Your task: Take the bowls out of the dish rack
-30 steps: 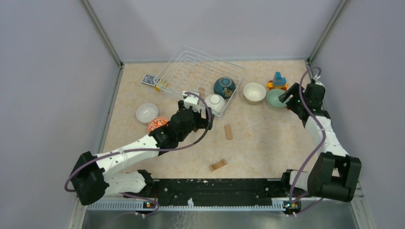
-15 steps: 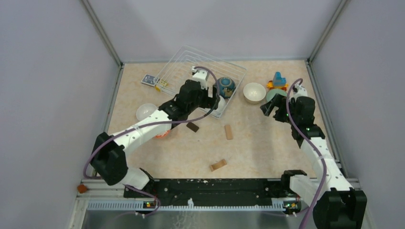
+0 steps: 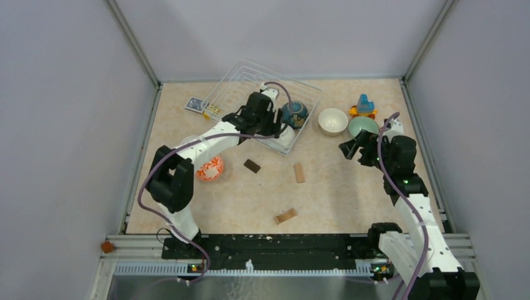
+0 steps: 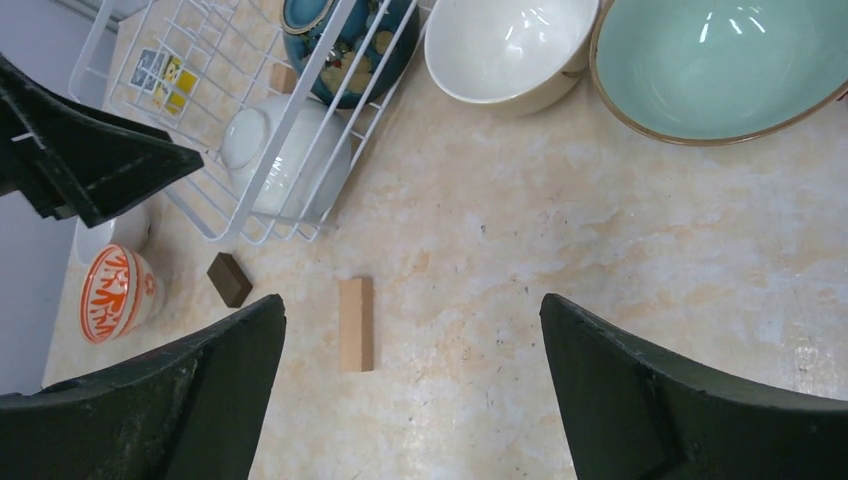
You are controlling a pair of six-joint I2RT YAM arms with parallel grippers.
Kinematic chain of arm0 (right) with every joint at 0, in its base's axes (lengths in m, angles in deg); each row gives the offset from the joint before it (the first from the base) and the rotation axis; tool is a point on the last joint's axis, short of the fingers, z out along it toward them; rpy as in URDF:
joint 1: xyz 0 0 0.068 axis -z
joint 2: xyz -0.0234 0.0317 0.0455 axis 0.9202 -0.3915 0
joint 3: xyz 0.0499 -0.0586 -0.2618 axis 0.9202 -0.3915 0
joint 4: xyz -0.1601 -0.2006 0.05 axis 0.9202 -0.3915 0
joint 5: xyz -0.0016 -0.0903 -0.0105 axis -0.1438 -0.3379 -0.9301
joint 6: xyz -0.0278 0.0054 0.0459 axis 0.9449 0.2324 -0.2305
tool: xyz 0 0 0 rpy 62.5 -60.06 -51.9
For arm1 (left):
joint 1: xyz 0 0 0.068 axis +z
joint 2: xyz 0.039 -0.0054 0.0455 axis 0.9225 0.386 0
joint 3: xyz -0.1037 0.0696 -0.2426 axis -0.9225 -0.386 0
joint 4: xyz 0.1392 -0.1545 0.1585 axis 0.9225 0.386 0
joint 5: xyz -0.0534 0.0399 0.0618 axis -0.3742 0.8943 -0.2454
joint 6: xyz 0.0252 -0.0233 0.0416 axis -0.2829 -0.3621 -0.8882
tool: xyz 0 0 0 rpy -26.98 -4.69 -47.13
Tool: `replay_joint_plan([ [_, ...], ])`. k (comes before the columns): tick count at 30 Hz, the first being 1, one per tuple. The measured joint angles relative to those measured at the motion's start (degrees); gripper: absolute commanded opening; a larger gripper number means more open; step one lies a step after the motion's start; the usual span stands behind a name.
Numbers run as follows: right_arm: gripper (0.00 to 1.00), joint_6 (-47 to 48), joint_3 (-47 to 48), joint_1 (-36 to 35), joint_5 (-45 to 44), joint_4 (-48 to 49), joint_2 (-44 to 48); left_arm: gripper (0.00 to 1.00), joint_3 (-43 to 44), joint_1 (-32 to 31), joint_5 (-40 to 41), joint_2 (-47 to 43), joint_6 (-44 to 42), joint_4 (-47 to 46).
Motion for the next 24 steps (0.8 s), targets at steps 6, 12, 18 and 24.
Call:
replay_joint_plan([
  [6, 0.97, -0.09, -0.11, 0.02, 1.03, 0.33, 0.63, 0.74, 0.44, 2.05, -3.91, 3.89, -0.50, 0.68],
  [12, 0.97, -0.90, -0.33, 0.00, 3.82, 2.25, 0.63, 0.69, 1.84, 2.58, -6.05, 5.99, -0.39, 0.26],
  [18, 0.97, -1.33, -0.33, 0.00, 4.92, 2.95, 0.66, 0.53, 2.80, 4.07, -6.93, 7.45, 0.96, -0.37],
  [24, 0.97, -1.40, -0.33, 0.00, 5.27, 2.93, 0.66, 0.44, 3.54, 5.18, -5.25, 8.04, 2.71, -0.72],
])
